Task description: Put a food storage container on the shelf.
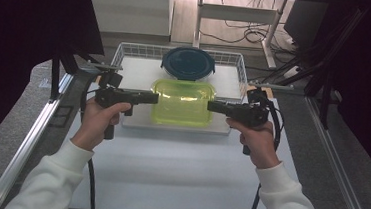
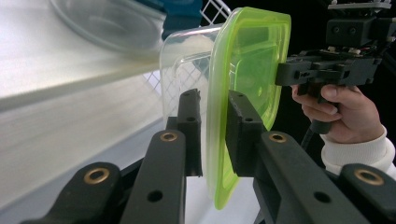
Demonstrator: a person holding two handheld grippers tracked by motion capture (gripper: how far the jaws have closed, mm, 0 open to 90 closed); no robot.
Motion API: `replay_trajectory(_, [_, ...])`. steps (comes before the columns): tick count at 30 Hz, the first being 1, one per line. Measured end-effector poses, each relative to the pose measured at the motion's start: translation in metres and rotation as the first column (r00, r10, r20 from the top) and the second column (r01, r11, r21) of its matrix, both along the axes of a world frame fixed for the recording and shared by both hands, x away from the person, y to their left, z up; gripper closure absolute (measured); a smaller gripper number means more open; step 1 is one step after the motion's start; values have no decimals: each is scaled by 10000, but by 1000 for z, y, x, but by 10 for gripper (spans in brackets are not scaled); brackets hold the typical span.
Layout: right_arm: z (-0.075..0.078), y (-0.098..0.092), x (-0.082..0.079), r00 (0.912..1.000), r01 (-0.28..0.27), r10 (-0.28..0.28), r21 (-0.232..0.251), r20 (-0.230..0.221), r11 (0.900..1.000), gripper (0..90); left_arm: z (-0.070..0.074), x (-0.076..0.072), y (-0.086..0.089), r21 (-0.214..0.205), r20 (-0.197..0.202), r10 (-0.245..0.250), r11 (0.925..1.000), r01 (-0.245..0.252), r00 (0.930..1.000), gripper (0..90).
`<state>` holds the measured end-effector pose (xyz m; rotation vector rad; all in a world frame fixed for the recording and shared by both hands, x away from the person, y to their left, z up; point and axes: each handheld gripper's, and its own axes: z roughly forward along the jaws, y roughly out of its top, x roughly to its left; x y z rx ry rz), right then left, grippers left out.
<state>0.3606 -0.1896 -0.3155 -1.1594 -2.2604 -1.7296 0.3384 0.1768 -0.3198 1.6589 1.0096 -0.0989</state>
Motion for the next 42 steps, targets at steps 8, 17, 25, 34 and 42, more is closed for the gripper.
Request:
replay_trajectory(8, [18, 1, 6, 9999, 31, -30, -48, 163, 10000, 793, 13, 9, 0, -84, 86, 39, 10000, -38, 10000, 780])
replay_trajectory(17, [27, -1, 15, 9998, 135, -137, 149, 161, 9998, 793, 28, 18, -2, -10, 243, 64, 10000, -64, 9997, 782])
replay_trajectory(25, [43, -1, 25, 9995, 164, -168, 169, 249, 9997, 794, 46, 29, -2, 161, 395, 92, 9998, -99, 9992, 782])
replay_trajectory(34, [61, 5, 47, 9995, 228, -230, 114, 222, 9997, 795, 63, 53, 3, 95, 231, 203, 9997, -206, 9995, 783])
replay_trajectory(42, [70, 6, 72, 9991, 382, -380, 69, -192, 9992, 796, 70, 81, 2, 166, -20, 237, 9996, -237, 9997, 784])
